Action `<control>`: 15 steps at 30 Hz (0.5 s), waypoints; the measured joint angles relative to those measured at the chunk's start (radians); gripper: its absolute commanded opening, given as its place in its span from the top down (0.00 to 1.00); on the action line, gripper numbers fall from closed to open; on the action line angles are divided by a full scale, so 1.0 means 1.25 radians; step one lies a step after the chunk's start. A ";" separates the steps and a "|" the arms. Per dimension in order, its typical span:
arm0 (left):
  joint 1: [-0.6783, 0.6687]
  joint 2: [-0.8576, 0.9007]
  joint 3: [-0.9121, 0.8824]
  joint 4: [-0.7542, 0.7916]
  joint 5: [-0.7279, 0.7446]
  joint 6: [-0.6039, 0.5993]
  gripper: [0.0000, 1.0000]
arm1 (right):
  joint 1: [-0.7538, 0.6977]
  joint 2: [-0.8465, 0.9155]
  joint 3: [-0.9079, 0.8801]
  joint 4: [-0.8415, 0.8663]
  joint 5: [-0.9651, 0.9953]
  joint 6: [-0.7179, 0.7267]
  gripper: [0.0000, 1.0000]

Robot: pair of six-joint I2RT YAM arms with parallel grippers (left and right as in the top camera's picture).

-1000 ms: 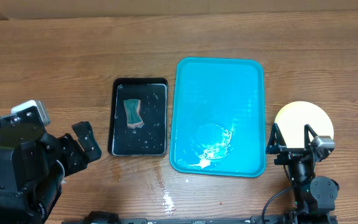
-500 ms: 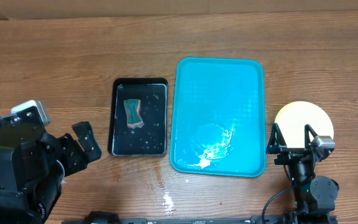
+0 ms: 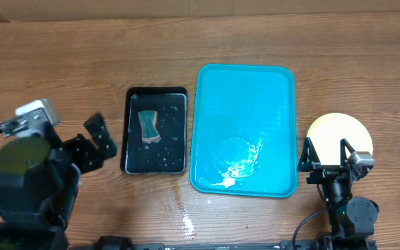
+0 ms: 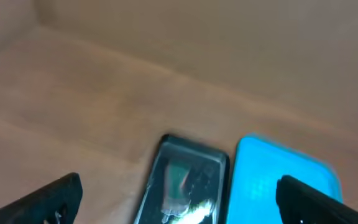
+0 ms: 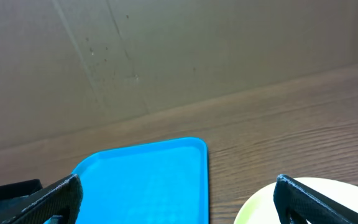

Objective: Clean dirty plates on tray and stack at the side

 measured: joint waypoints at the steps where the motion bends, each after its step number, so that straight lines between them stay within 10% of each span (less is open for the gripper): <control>1: 0.008 -0.026 -0.051 0.060 0.022 0.022 0.00 | 0.000 0.000 0.000 0.001 0.000 0.000 0.00; 15: 0.081 -0.451 -0.681 0.513 0.212 0.136 0.00 | 0.000 0.000 0.000 0.000 0.000 0.000 0.00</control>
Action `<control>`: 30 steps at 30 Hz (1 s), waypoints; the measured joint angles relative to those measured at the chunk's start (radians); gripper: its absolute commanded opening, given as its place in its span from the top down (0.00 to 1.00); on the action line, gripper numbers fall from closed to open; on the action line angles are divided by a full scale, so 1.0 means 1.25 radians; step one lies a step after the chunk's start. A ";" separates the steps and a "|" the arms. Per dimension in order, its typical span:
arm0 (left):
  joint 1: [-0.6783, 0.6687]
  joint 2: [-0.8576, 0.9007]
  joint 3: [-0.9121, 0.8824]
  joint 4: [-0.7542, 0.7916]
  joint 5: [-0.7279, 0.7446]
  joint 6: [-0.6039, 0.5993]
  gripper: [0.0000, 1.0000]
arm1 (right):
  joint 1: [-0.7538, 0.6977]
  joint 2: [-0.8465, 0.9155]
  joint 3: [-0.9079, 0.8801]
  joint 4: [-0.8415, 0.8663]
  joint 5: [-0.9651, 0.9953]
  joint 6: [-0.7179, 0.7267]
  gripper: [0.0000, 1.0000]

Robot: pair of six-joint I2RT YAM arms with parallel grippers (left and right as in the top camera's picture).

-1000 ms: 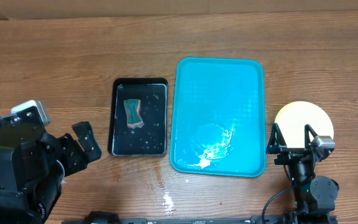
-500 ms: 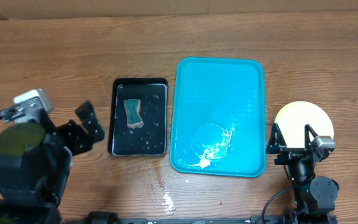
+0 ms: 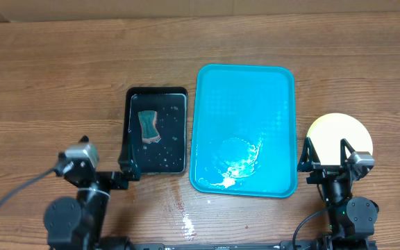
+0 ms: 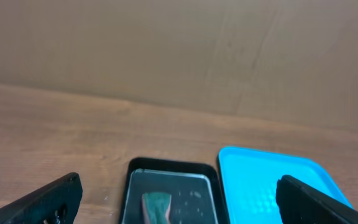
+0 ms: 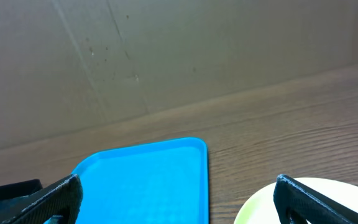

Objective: Clean dirty plates on tray and stack at the side

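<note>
The blue tray (image 3: 245, 104) lies mid-table with no plate on it, only a wet patch (image 3: 238, 156) near its front. A pale yellow plate (image 3: 339, 135) sits on the table to its right, with my right gripper (image 3: 325, 154) open at its near edge. The right wrist view has that plate's rim (image 5: 260, 210) and the tray (image 5: 148, 180) between the wide-apart fingers (image 5: 42, 202). My left gripper (image 3: 104, 167) is open and empty, low at the front left. It faces the black tray (image 4: 169, 190) that holds the green sponge (image 4: 156, 205).
The black tray (image 3: 155, 130) with the sponge (image 3: 148, 125) and water drops stands just left of the blue tray. A small water spill (image 3: 187, 223) marks the table near the front edge. A cardboard wall (image 4: 179, 50) closes the far side.
My left arm has moved from a raised, turned pose at the far left to a low one at the front edge, its camera now level and facing the black tray. The right arm has not moved.
</note>
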 measured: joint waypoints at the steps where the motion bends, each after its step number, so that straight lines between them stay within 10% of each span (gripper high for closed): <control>1: 0.000 -0.031 -0.032 0.019 0.004 0.000 0.00 | 0.000 0.000 0.000 -0.001 0.000 0.000 0.00; 16: 0.010 -0.185 -0.367 0.276 0.019 -0.002 0.00 | 0.000 0.000 0.000 0.000 0.000 0.000 0.00; 30: 0.010 -0.185 -0.411 0.262 0.013 -0.019 0.00 | 0.000 0.000 0.000 0.000 0.000 0.000 0.00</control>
